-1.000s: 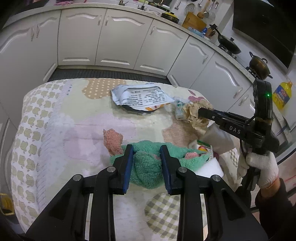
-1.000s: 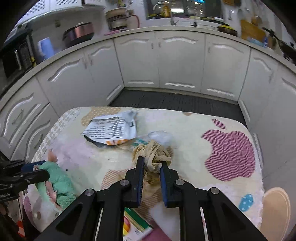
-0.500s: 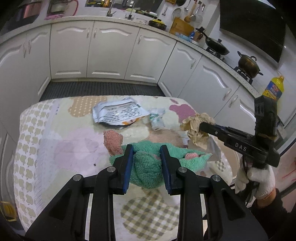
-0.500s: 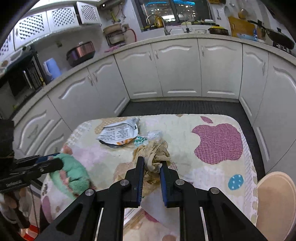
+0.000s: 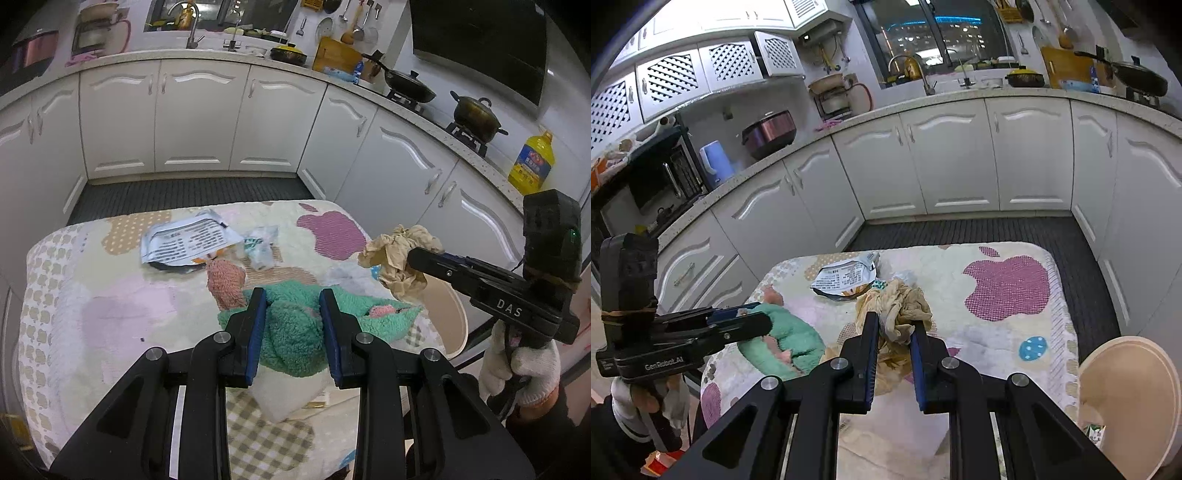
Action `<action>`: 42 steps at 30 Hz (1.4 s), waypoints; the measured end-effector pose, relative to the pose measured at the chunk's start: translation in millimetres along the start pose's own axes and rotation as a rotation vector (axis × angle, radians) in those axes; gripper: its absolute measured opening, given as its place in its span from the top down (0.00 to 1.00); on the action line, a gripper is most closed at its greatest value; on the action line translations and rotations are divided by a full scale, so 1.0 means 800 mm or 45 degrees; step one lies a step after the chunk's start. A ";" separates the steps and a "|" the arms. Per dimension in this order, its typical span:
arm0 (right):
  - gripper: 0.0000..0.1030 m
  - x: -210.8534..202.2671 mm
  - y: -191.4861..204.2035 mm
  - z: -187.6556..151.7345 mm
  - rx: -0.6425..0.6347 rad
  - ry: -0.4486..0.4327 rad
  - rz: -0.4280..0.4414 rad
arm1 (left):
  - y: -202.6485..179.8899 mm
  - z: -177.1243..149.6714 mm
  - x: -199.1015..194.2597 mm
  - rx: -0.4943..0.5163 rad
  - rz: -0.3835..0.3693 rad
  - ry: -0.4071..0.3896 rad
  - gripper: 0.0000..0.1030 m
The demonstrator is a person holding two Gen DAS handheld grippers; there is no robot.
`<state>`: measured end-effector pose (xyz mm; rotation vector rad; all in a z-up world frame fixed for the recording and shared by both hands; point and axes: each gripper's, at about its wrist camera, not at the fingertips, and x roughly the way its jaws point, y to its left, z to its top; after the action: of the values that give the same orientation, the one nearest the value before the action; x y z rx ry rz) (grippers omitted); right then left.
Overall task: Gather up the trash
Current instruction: 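Carry the green towel and beige tissue over the beige bin with both grippers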
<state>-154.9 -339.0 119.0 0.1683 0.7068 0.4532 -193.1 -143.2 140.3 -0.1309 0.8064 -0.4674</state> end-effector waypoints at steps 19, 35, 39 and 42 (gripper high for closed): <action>0.85 -0.085 -0.065 -0.032 0.100 -0.075 -0.120 | -0.104 0.011 0.041 0.181 -0.085 0.051 0.74; 0.85 -0.156 -0.152 -0.076 0.224 -0.092 -0.352 | -0.204 0.019 0.110 0.310 -0.184 0.131 0.74; 0.85 -0.170 -0.179 -0.095 0.276 -0.085 -0.427 | -0.231 0.018 0.137 0.345 -0.193 0.163 0.74; 0.85 -0.179 -0.200 -0.107 0.329 -0.082 -0.459 | -0.250 0.016 0.159 0.368 -0.195 0.189 0.74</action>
<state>-251.6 -546.9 91.0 0.2908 0.7135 0.0102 -178.5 -379.4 122.7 0.1122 0.8685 -0.7400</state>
